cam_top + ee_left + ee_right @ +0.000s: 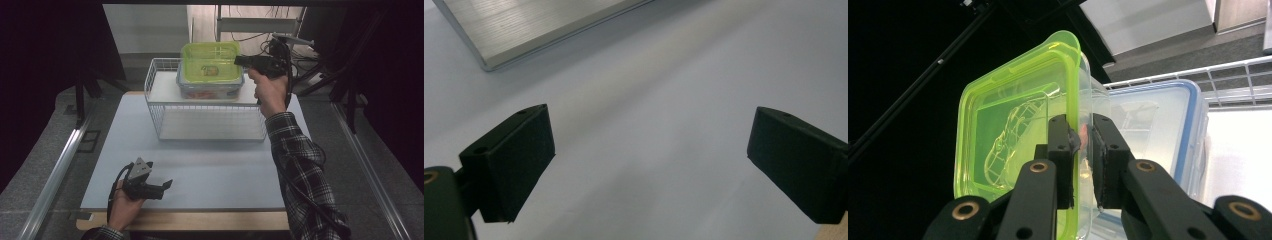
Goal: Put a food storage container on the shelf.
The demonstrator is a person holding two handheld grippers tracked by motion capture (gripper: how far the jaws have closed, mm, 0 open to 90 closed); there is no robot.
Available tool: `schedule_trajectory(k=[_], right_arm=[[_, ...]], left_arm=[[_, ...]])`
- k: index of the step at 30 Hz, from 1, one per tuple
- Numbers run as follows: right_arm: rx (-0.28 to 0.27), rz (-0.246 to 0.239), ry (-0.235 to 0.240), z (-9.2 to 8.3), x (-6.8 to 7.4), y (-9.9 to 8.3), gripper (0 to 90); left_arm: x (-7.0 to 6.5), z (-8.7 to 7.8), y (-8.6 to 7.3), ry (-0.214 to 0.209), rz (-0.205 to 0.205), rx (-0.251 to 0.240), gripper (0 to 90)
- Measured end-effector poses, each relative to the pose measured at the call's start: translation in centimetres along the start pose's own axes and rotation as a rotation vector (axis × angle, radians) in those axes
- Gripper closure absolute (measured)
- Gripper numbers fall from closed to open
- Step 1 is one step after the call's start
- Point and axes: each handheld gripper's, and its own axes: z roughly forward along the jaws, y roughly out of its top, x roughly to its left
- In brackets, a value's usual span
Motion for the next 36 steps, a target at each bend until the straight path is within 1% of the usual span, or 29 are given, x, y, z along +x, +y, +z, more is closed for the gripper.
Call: schedule_trajectory(k=[7, 9, 12, 16, 19, 23, 25, 29, 33, 35, 36], right_arm=[[-0.011, -0.015, -0.048, 0.6, 0.3, 0.0, 79.8], [-0.01, -0.034, -0.071, 0.7, 0.5, 0.0, 78.8], [-0.011, -0.046, -0.082, 0.8, 0.7, 0.0, 78.0], [-0.006, -0.072, -0.11, 0.9, 0.9, 0.1, 76.1], [-0.01, -0.08, -0.123, 1.1, 0.9, 0.1, 74.8], [-0.012, -0.094, -0.153, 1.5, 0.6, 0.0, 72.9], [-0.014, -0.091, -0.161, 1.7, 0.5, 0.1, 72.6], [-0.018, -0.086, -0.156, 1.9, 0.2, 0.1, 72.2], [-0.019, -0.094, -0.162, 2.1, 0.2, 0.1, 67.5], [-0.022, -0.086, -0.15, 2.2, 0.0, 0.1, 67.5], [-0.023, -0.088, -0.15, 2.2, 0.0, 0.1, 65.7]], left_arm=[[0.0, 0.0, 0.0, -0.001, 0.002, 0.001, 4.9], [0.0, 0.0, 0.0, -0.001, 0.002, 0.001, 4.9], [-0.1, 0.0, 0.0, -0.002, 0.004, 0.004, 4.9], [-0.1, 0.1, 0.0, -0.003, 0.004, 0.005, 4.9], [-0.1, 0.1, 0.0, -0.003, 0.005, 0.005, 4.9], [-0.1, 0.1, 0.0, -0.004, 0.006, 0.005, 4.9], [-0.1, 0.1, 0.0, -0.005, 0.007, 0.007, 4.9], [-0.1, 0.1, 0.0, -0.007, 0.006, 0.009, 4.9], [-0.1, 0.1, 0.0, -0.008, 0.006, 0.01, 4.9], [-0.1, 0.1, -0.1, -0.008, 0.005, 0.011, 4.9], [-0.1, 0.1, -0.1, -0.007, 0.005, 0.011, 4.9]])
